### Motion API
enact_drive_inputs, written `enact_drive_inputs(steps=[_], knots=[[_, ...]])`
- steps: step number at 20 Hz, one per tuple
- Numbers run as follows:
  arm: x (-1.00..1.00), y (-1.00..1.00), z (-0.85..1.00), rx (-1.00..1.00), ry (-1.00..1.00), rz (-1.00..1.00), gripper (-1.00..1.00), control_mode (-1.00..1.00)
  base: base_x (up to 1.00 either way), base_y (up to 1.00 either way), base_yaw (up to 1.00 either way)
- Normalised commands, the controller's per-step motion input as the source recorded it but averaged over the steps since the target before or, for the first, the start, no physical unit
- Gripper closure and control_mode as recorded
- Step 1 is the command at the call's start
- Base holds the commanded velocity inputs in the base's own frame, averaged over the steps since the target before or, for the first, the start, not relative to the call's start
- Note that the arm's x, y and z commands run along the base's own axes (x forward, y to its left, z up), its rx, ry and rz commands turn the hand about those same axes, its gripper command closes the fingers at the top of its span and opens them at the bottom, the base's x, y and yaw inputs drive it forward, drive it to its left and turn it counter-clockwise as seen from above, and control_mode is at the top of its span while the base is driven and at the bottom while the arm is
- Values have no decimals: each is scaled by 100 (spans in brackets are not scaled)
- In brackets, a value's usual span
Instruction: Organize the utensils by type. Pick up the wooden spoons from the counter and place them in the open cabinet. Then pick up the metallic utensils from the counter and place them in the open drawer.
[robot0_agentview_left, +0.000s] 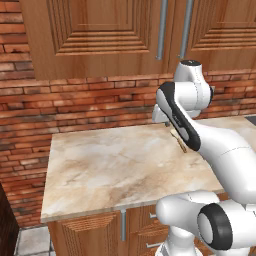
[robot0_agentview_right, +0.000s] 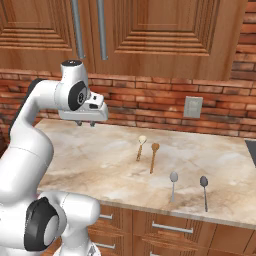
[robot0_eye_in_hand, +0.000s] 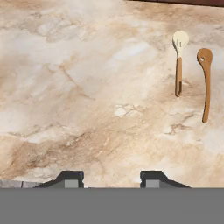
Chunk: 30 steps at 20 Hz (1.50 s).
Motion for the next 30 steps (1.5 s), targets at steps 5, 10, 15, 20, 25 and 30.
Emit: enact_drive_inputs(steps=[5, 10, 15, 20, 25, 30], knots=[[-13, -8, -17, 0, 0, 0, -100, -100, 0, 0, 0], [-27, -32, -33, 0, -3, 0, -100, -100, 0, 0, 0], [-3, -48, -16, 0, 0, 0, -100, -100, 0, 0, 0], [1, -58, -4, 5, 1, -1, -100, -100, 0, 0, 0], [6, -50, -2, 6, 1, -5, -100, -100, 0, 0, 0], [3, -34, -16, 1, 0, -4, -100, -100, 0, 0, 0]])
